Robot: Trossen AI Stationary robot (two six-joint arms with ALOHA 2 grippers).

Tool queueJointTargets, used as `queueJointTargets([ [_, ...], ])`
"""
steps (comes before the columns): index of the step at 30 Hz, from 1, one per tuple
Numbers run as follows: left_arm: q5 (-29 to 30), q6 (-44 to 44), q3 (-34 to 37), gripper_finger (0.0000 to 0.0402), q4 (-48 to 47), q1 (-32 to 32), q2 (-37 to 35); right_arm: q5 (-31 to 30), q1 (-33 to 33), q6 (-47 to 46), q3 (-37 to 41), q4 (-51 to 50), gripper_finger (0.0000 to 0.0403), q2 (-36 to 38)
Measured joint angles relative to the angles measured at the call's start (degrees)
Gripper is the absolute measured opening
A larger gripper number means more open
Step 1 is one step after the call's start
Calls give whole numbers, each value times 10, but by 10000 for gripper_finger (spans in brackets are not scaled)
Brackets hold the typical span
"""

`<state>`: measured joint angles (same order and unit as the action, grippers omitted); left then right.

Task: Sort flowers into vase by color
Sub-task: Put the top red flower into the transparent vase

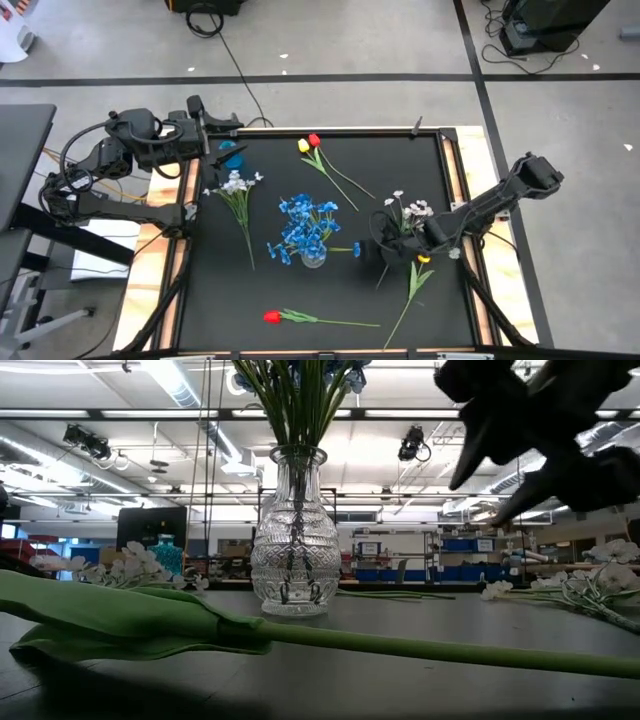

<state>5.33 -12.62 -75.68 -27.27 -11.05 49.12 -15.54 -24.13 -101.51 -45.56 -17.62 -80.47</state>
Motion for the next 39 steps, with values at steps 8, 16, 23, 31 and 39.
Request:
queueJointTargets([
  [8, 0, 0, 0, 215, 0, 0, 0, 10, 0, 274, 0, 148, 229, 0],
  [16, 0, 0, 0, 215, 0, 0, 0, -107, 13, 296, 0, 5, 229, 0],
  [23, 0, 0, 0, 215, 0, 0, 0, -69, 79, 198, 0, -144, 229, 0],
  [31, 0, 0, 0, 215, 0, 0, 0, 0, 226, 371, 0, -121, 229, 0],
  [39, 0, 0, 0, 215, 0, 0, 0, 105, 435, 588, 0, -27, 229, 0],
])
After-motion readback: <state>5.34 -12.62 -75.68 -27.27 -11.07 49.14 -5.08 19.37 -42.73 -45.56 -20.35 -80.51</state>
